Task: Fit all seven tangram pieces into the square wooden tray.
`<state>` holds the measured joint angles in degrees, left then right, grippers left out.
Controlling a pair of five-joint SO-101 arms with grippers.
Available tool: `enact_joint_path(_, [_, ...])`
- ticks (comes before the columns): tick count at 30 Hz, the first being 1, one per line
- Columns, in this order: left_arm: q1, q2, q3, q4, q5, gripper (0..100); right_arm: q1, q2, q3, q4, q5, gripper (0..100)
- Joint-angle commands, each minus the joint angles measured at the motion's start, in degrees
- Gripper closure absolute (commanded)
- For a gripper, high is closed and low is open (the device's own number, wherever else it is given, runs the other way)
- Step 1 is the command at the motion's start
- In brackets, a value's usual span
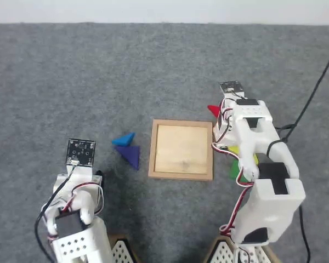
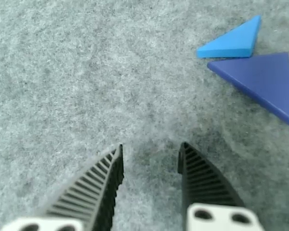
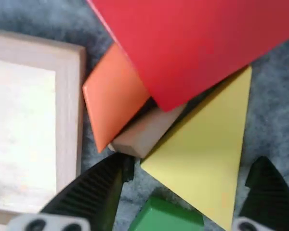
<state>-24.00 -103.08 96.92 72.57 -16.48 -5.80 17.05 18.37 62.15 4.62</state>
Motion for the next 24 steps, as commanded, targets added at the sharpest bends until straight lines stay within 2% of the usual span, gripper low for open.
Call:
enact_joint_path(1, [0.0,-1.1,-0.4,0.3,-0.9,81,0.3,0.1,-3.5,-2.6,-1.0,64.5])
enact_joint_path(7, [0.0,-1.1,-0.4,0.3,-0.9,81,0.4,0.1,-3.5,-3.1,-0.7,78.0])
enact_joint_path(17, [0.0,-1.1,-0.4,0.3,-0.9,81,0.7,-0.6,-4.7,-1.1,-0.4,78.9])
enact_joint_path(24, [0.0,-1.1,-0.4,0.3,-0.9,81,0.7,-0.6,-15.7,11.4,0.5,78.6])
